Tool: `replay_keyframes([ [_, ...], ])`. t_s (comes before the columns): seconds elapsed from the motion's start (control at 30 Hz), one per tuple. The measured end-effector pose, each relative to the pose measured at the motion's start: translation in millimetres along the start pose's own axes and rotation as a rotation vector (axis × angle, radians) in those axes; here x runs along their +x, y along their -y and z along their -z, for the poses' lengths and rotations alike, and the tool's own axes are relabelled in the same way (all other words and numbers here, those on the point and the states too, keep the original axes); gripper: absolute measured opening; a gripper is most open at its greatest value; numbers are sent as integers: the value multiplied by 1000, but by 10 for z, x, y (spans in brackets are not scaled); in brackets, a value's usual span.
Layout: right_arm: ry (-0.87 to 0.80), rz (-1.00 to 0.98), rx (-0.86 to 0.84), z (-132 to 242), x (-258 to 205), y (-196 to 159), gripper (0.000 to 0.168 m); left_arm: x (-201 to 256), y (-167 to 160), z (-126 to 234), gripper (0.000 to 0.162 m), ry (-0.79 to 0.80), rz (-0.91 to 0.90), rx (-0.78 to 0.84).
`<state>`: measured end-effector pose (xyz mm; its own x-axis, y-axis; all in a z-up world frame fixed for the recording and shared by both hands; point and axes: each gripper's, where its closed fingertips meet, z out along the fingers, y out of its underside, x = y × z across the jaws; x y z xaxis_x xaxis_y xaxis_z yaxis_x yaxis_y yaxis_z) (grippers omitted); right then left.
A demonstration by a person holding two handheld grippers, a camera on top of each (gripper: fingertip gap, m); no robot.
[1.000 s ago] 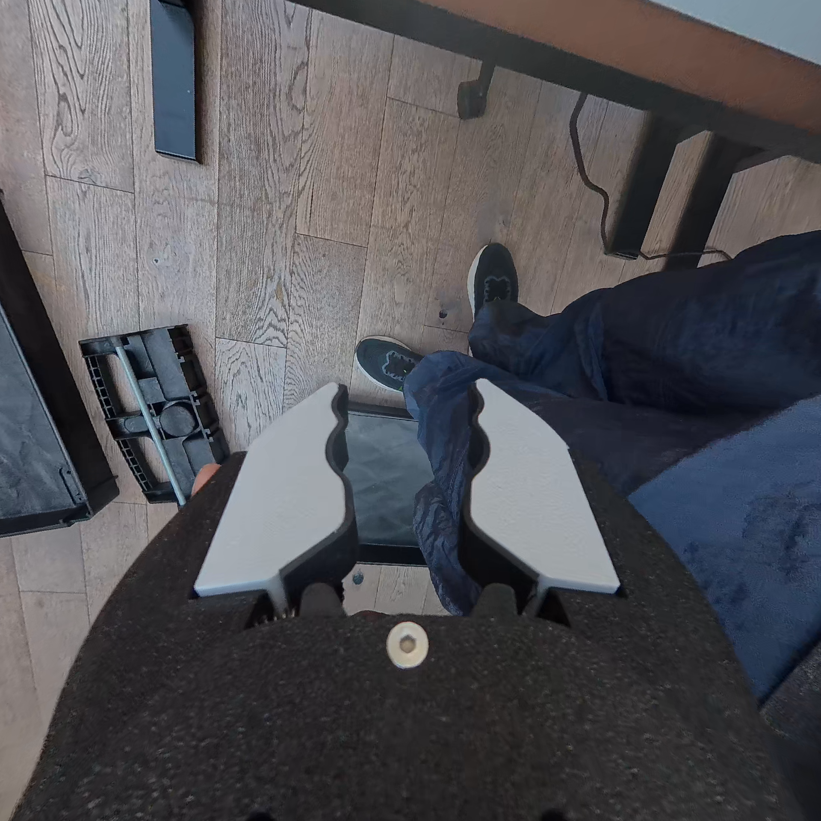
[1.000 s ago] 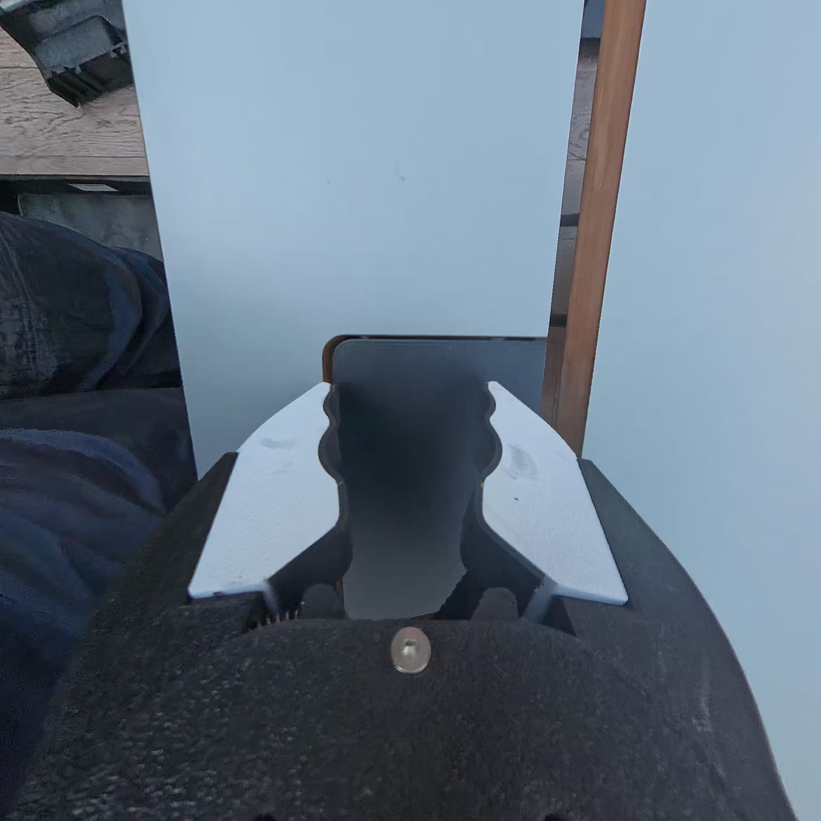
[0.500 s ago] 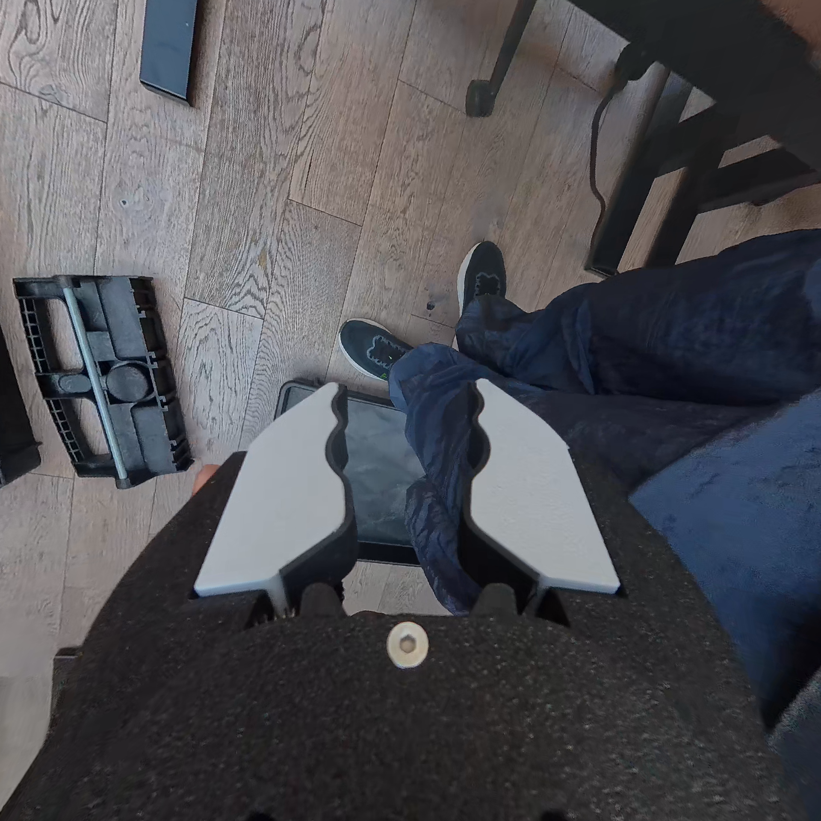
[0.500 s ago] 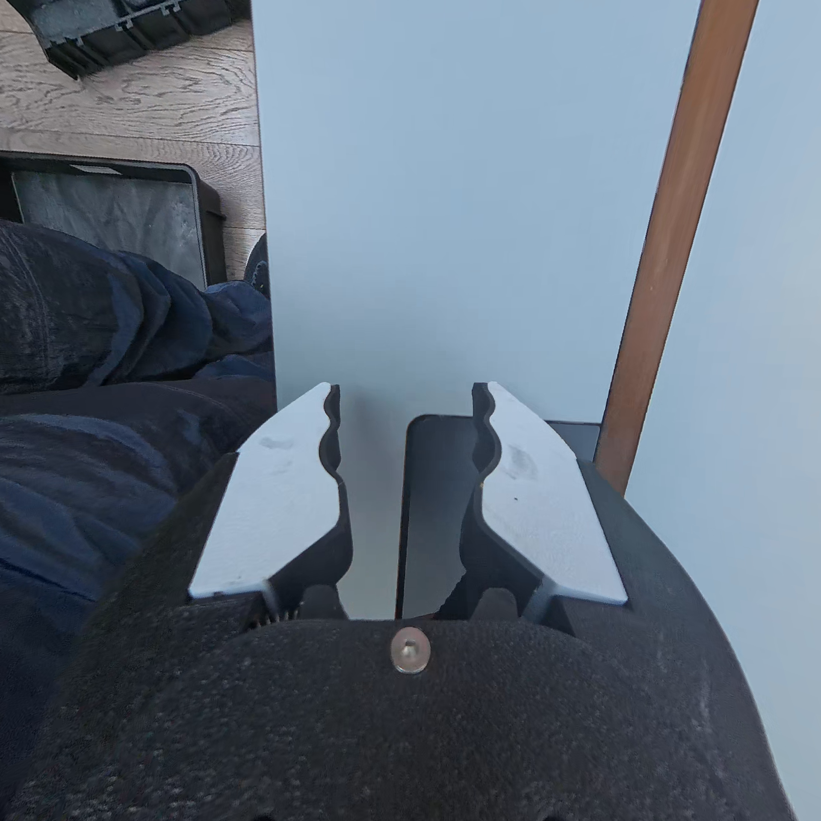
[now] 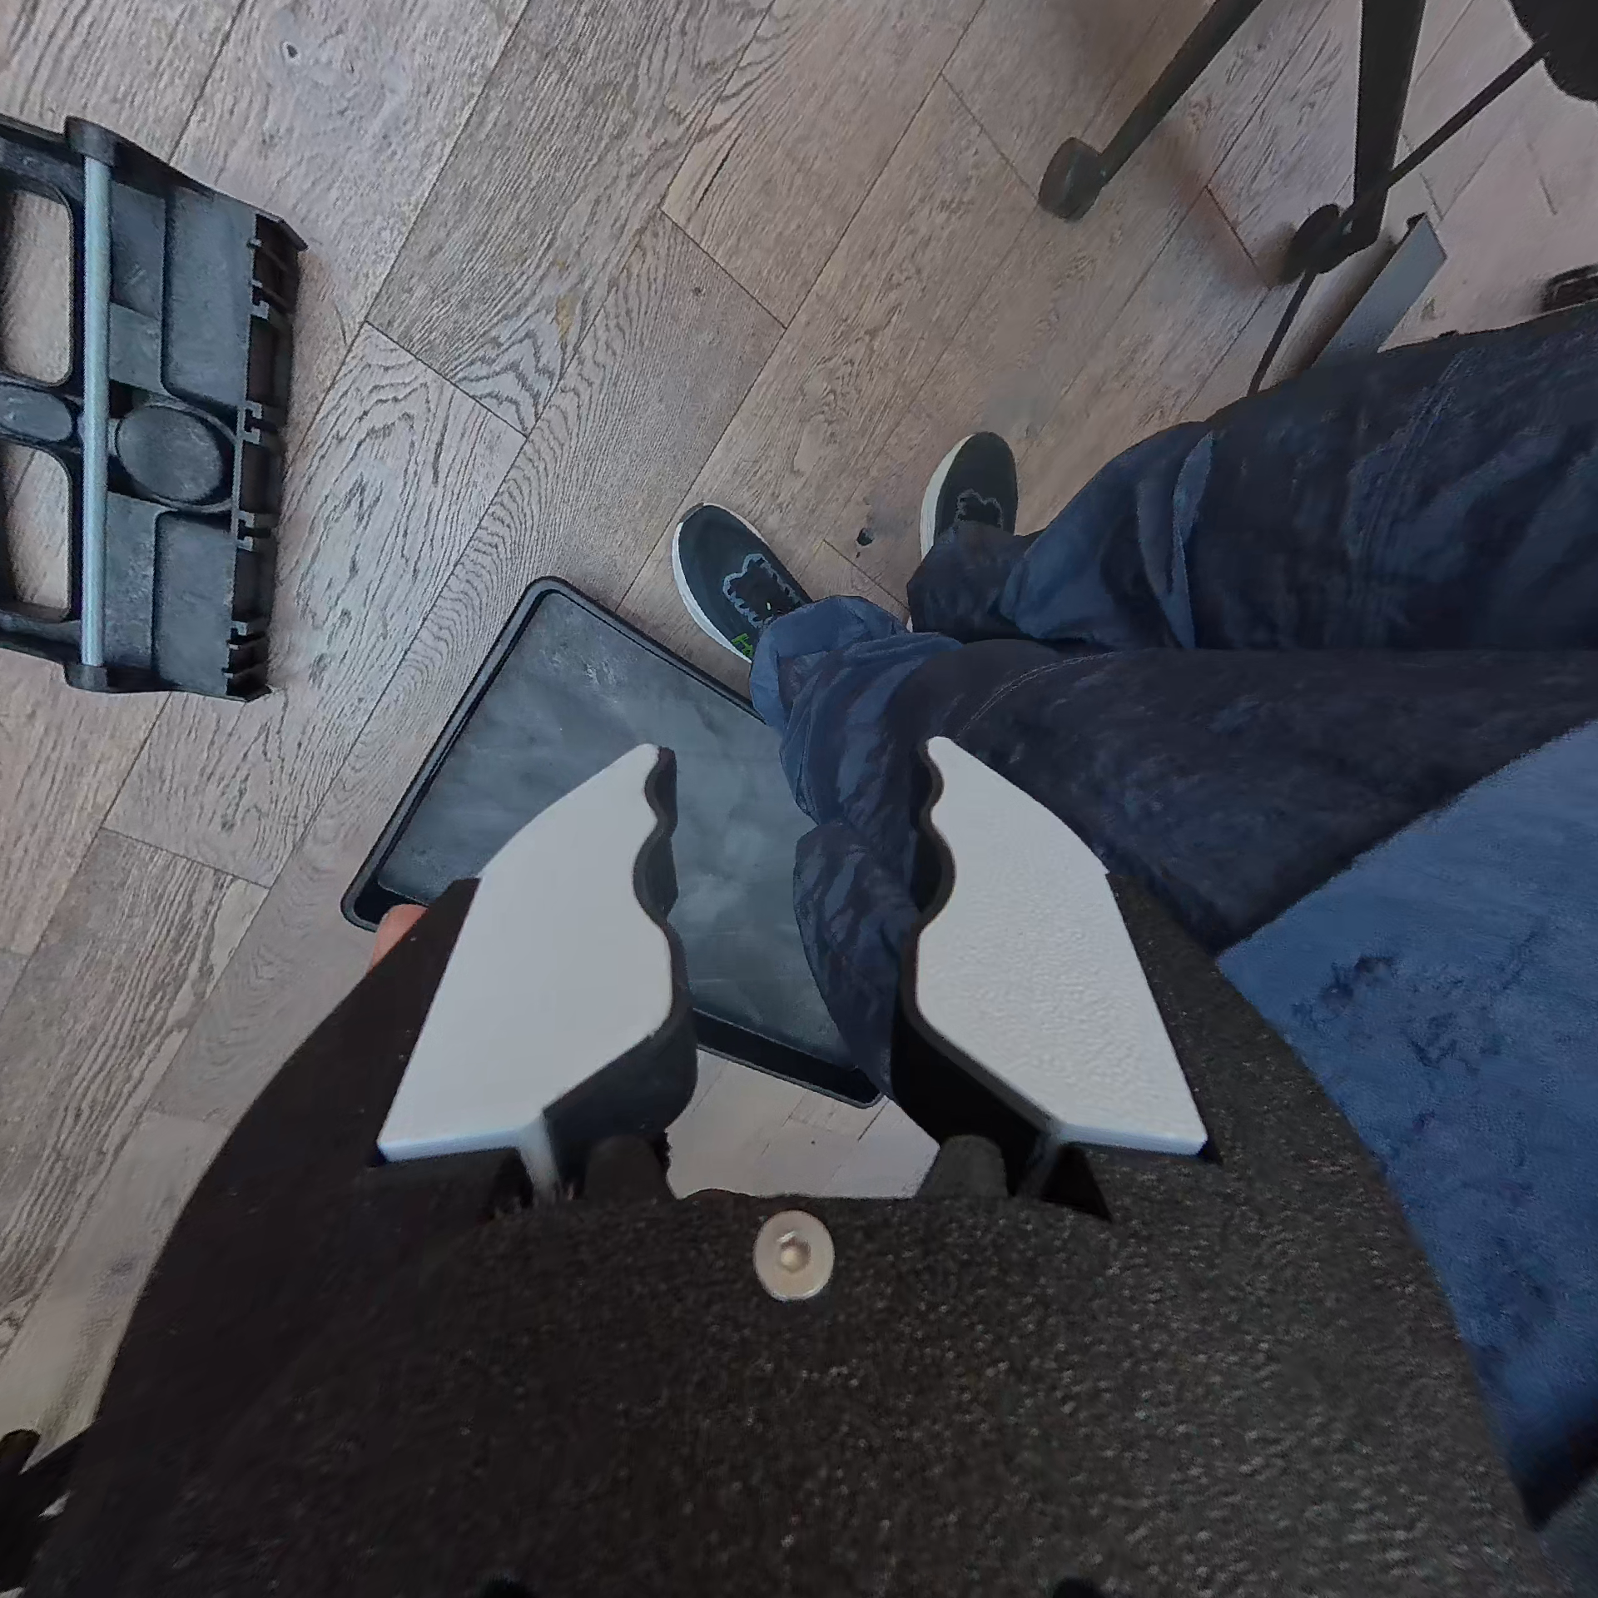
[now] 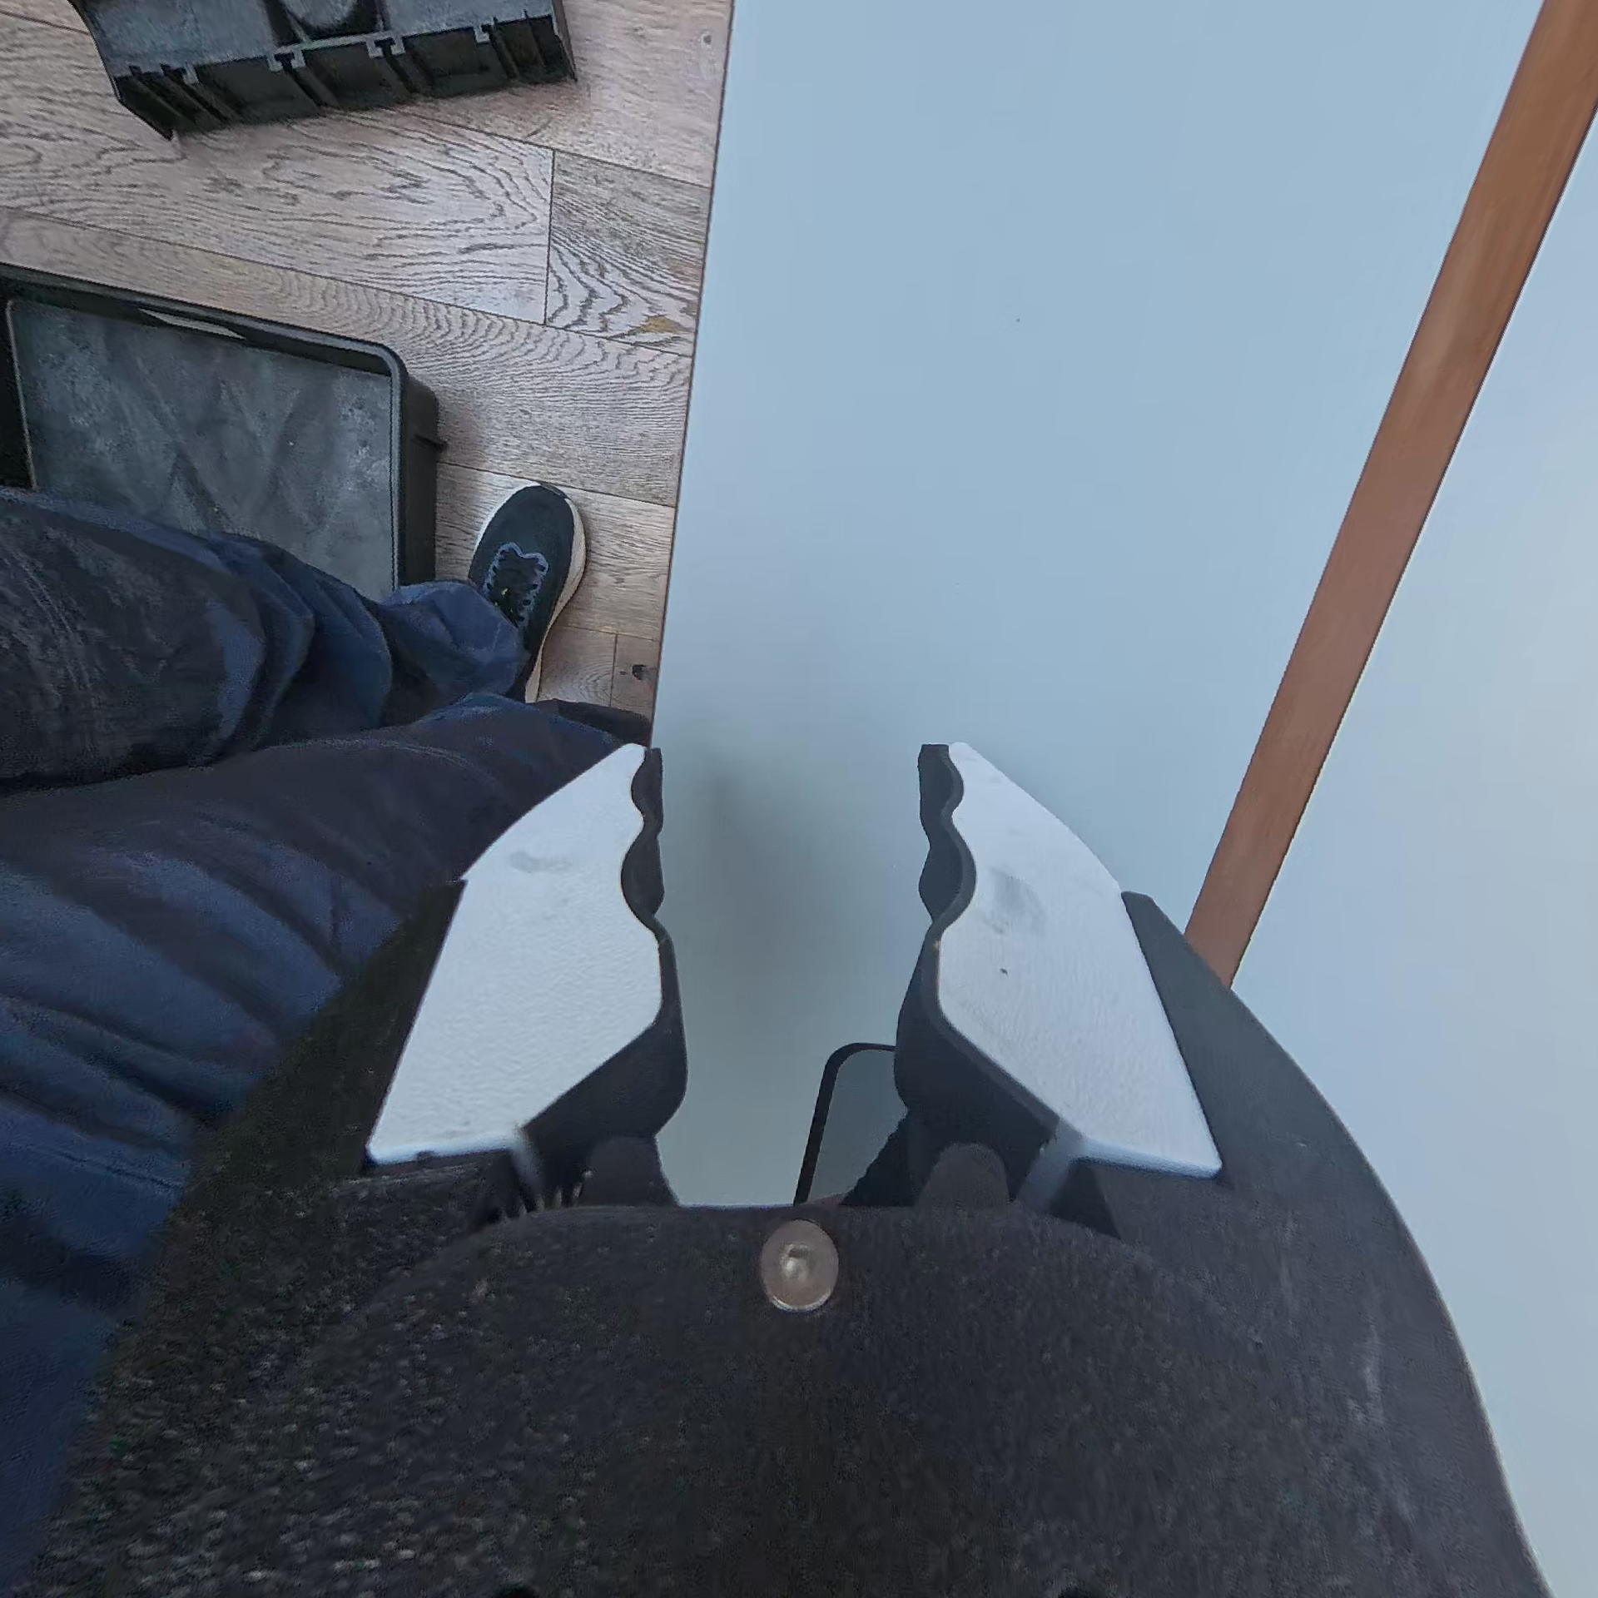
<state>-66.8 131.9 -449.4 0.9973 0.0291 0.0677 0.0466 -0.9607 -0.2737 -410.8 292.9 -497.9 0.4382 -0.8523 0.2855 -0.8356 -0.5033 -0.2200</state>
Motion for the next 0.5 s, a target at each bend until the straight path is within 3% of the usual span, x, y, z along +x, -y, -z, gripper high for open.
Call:
replay_keyframes([
  [0.27,9,73,-29,-51,75,126,58,-29,-237,-30,53,15,111,21],
  [0.5,17,92,-46,-97,289,169,58,93,-140,-60,53,22,161,35],
])
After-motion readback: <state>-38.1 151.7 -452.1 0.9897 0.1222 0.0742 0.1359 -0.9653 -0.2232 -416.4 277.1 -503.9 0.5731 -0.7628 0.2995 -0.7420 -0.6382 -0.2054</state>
